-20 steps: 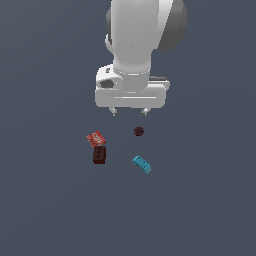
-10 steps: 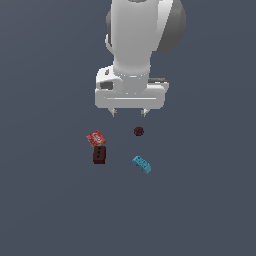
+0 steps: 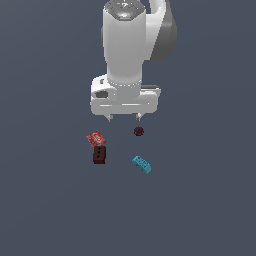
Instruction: Pick up a designated object from a clutter of objects.
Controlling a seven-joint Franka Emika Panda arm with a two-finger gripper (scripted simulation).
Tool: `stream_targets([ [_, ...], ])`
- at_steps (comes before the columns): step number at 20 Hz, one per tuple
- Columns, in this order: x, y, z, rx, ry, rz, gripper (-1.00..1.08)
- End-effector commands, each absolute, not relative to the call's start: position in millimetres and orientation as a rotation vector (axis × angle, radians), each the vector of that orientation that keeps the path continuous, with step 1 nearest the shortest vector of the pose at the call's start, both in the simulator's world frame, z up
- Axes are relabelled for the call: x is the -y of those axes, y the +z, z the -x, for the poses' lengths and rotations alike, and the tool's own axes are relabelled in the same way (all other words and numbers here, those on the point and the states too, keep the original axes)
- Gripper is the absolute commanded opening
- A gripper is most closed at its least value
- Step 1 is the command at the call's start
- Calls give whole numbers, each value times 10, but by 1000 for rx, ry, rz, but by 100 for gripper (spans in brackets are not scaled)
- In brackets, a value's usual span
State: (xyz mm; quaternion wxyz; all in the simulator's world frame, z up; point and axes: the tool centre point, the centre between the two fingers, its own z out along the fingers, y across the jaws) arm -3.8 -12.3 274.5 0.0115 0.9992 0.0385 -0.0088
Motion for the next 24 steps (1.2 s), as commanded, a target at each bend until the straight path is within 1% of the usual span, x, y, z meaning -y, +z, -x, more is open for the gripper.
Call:
stream_targets([
  [1, 194, 2647, 40, -157, -27, -3118, 100],
  [12, 648, 2042, 117, -395, -20, -3116, 100],
  [24, 1177, 1367, 368, -665, -6, -3079, 100],
])
